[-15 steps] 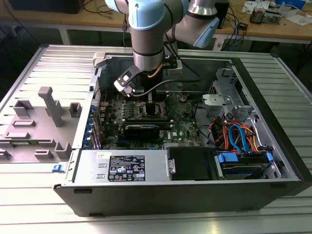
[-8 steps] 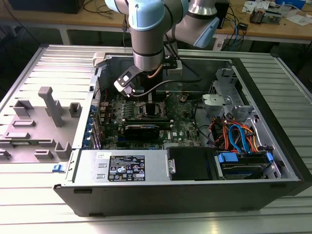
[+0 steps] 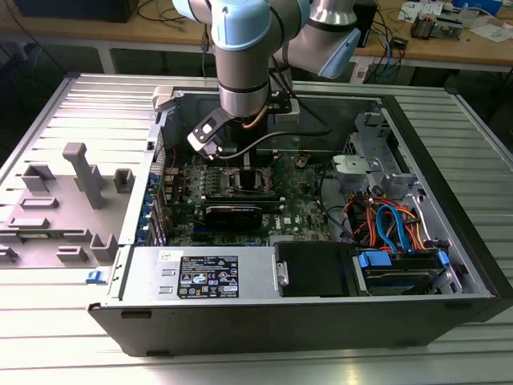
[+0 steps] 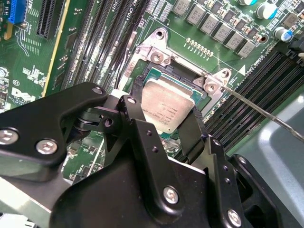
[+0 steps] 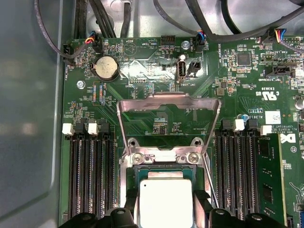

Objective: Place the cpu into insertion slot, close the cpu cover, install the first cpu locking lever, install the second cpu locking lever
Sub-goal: 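Place the cpu into insertion slot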

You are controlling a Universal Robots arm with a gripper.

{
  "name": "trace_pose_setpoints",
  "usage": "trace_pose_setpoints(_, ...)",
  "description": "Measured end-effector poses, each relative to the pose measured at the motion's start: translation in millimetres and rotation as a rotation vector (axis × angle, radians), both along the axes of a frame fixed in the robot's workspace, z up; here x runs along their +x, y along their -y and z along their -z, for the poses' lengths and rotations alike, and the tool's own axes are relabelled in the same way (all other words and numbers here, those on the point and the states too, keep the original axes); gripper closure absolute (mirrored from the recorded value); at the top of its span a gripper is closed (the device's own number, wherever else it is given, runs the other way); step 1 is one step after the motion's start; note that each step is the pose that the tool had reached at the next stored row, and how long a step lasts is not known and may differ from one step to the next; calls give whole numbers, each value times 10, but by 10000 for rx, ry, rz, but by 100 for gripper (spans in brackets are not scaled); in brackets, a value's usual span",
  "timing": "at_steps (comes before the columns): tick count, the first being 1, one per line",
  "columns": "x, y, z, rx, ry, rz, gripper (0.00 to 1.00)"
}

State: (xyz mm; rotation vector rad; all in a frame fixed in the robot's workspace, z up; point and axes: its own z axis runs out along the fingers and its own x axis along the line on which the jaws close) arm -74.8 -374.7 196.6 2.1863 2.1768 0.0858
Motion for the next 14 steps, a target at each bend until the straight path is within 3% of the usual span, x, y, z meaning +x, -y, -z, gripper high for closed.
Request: trace_pose_setpoints(14,15,0,1,1,0,-24,45)
